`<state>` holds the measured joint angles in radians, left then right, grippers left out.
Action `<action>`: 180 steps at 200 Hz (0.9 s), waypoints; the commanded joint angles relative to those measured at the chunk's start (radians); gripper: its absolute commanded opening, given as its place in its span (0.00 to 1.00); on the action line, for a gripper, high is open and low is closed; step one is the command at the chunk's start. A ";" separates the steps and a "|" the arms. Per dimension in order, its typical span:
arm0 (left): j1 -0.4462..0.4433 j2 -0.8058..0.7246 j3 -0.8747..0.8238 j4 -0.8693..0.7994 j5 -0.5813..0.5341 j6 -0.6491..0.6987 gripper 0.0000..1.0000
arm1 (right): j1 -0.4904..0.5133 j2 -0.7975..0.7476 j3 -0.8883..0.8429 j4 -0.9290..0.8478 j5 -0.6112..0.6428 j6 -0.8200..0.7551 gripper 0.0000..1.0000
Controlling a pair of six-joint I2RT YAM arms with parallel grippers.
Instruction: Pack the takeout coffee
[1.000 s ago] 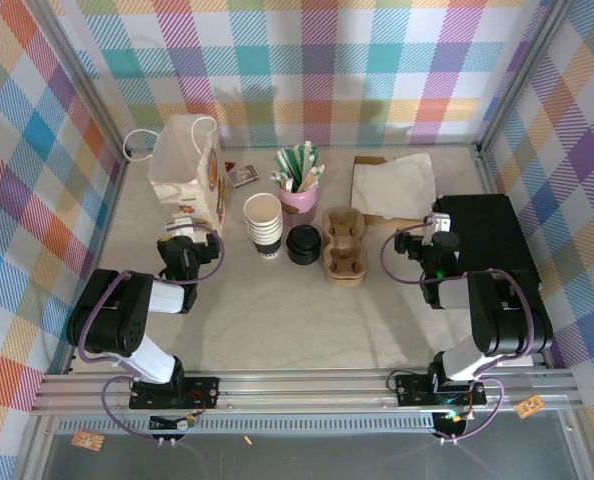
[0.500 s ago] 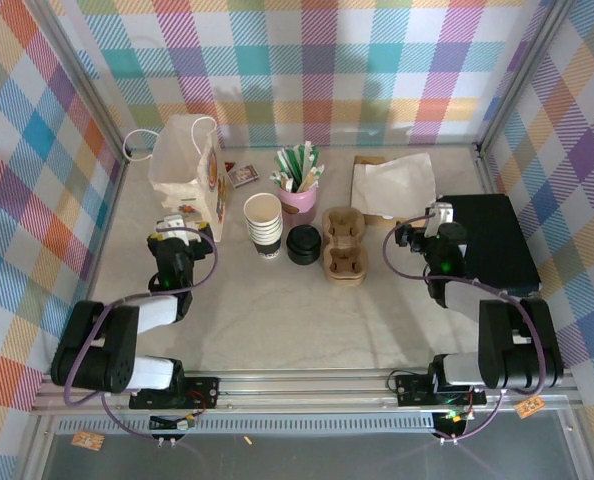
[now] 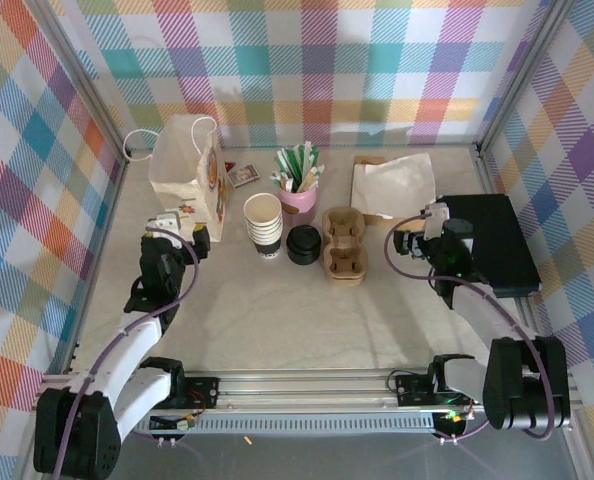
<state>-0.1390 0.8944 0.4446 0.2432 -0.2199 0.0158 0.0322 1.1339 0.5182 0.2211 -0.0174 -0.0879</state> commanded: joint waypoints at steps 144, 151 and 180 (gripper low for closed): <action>-0.172 0.141 0.893 -1.051 0.250 -0.246 0.78 | 0.190 0.048 0.735 -1.130 -0.041 0.411 0.86; -0.176 0.167 0.935 -1.084 0.250 -0.251 0.76 | 0.215 0.052 0.752 -1.149 -0.042 0.428 0.84; -0.190 0.247 1.043 -1.177 0.268 -0.272 0.71 | 0.328 0.049 0.786 -1.186 -0.047 0.498 0.77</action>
<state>-0.3119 1.0954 1.4158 -0.7937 0.0010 -0.2173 0.2871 1.1889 1.2564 -0.8440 -0.0624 0.3214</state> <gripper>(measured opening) 0.721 0.780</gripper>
